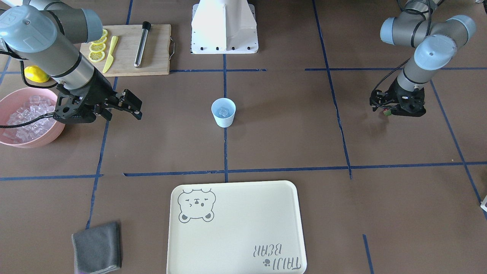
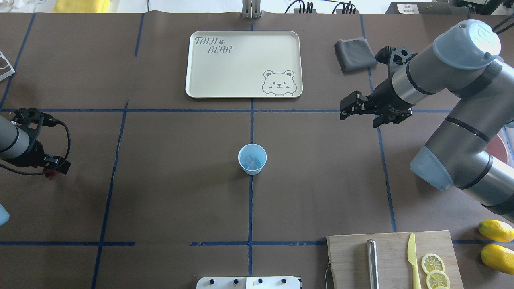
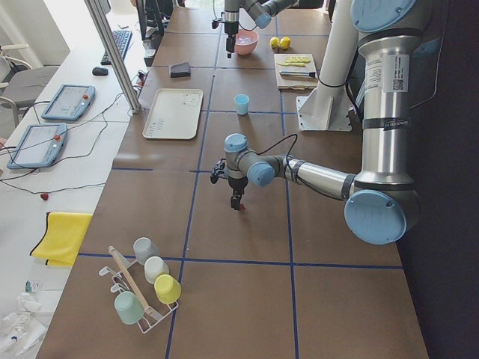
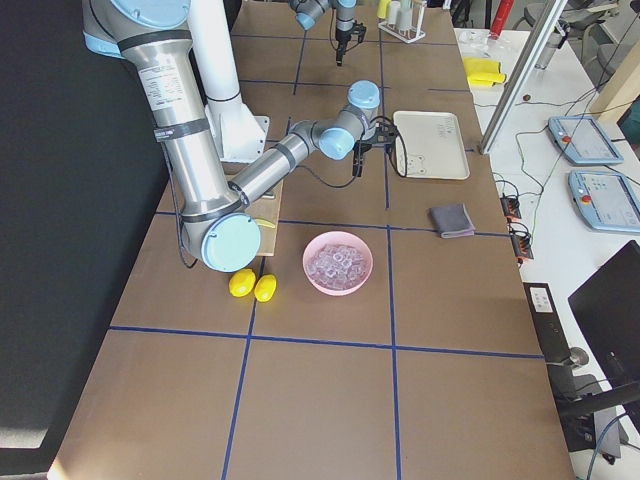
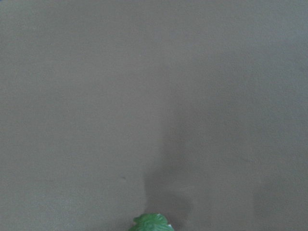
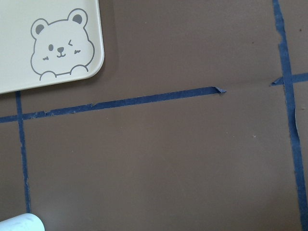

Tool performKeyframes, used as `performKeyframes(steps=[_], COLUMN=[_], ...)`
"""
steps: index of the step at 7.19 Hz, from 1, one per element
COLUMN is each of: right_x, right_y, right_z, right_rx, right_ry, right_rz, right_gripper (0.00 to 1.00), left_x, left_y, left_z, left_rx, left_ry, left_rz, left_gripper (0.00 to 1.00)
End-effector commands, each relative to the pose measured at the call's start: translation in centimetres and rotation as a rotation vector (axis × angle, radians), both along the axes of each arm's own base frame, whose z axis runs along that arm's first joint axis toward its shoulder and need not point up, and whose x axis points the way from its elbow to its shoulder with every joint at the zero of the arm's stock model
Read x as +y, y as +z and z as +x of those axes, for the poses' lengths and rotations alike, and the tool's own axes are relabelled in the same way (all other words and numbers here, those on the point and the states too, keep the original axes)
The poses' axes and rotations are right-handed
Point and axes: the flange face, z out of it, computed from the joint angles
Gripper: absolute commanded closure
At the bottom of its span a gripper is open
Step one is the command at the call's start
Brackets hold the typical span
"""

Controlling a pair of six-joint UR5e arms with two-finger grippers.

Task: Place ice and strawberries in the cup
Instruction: 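Grasp the red strawberry with the left gripper while the right gripper withdraws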

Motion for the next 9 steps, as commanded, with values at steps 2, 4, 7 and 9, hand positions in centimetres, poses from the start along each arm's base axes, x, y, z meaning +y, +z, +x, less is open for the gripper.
performKeyframes(steps=[2,4,7,9], right_x=[-0.06,-0.08,-0.08,-0.04], right_y=[0.03,0.12,0.17,0.1], right_z=[-0.04,-0.07,-0.1,-0.08], right_rx=[0.002,0.003,0.002,0.001], right_ry=[0.002,0.001,-0.002,-0.003], right_rz=[0.001,-0.002,-0.005,-0.004], right_gripper=[0.01,0.01,0.01,0.01], left_x=[0.0,0.3,0.31,0.36], left_y=[1.09,1.61,1.69,1.6], left_z=[-0.06,-0.3,-0.29,-0.34], left_rx=[-0.011,-0.016,-0.016,-0.015], left_ry=[-0.001,-0.002,-0.001,0.0], left_rz=[-0.018,-0.03,-0.032,-0.03], left_gripper=[0.12,0.19,0.39,0.78])
